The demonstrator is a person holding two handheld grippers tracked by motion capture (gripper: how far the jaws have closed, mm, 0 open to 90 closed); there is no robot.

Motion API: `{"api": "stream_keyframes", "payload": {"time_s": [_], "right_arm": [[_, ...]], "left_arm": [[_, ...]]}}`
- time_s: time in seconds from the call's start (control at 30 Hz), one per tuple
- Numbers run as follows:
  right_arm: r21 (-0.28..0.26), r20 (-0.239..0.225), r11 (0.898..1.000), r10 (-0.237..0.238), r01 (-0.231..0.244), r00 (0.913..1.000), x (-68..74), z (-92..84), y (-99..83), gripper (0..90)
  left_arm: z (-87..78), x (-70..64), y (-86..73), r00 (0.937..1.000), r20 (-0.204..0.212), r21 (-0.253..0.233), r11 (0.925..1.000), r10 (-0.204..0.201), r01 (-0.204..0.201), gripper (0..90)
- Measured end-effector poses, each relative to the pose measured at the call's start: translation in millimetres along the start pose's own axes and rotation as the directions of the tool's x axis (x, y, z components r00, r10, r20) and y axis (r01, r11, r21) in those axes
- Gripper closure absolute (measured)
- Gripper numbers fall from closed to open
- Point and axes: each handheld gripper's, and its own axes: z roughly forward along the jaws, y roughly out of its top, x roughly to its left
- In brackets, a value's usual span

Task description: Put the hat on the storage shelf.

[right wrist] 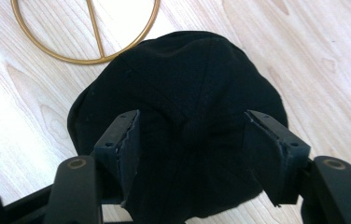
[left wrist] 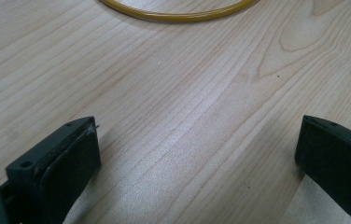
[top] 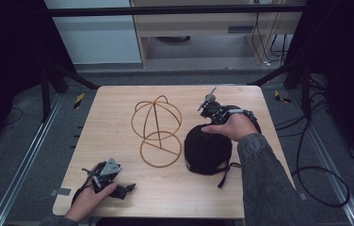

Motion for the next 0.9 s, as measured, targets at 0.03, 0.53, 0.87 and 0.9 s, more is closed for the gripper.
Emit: {"api": "stream_keyframes", "payload": {"time_s": [0.03, 0.53, 0.87, 0.9], "right_arm": [[0.000, 0.000, 1.000, 0.000, 0.000, 1.0000, 0.0, 0.0, 0.0, 38.5], [0.041, -0.021, 0.999, 0.005, -0.004, 0.9998, -2.1, 18.6, -2.6, 48.4], [0.023, -0.023, 0.999, -0.030, 0.030, 0.9993, -3.1, 14.7, -7.1, 72.1], [0.012, -0.023, 0.999, -0.033, 0.033, 0.9992, -3.0, 11.3, -10.2, 72.4]], "left_arm": [[0.0, 0.0, 0.0, 1.0000, 0.000, 0.000, 1.0000, 0.000, 0.000, 0.0], [0.2, -0.1, 0.0, 1.0000, 0.000, 0.000, 1.0000, 0.001, -0.001, 0.0], [0.1, 0.0, 0.1, 1.0000, 0.001, 0.000, 1.0000, 0.001, -0.001, 0.0], [0.1, 0.0, 0.1, 1.0000, 0.001, 0.000, 1.0000, 0.001, -0.001, 0.0]]}}
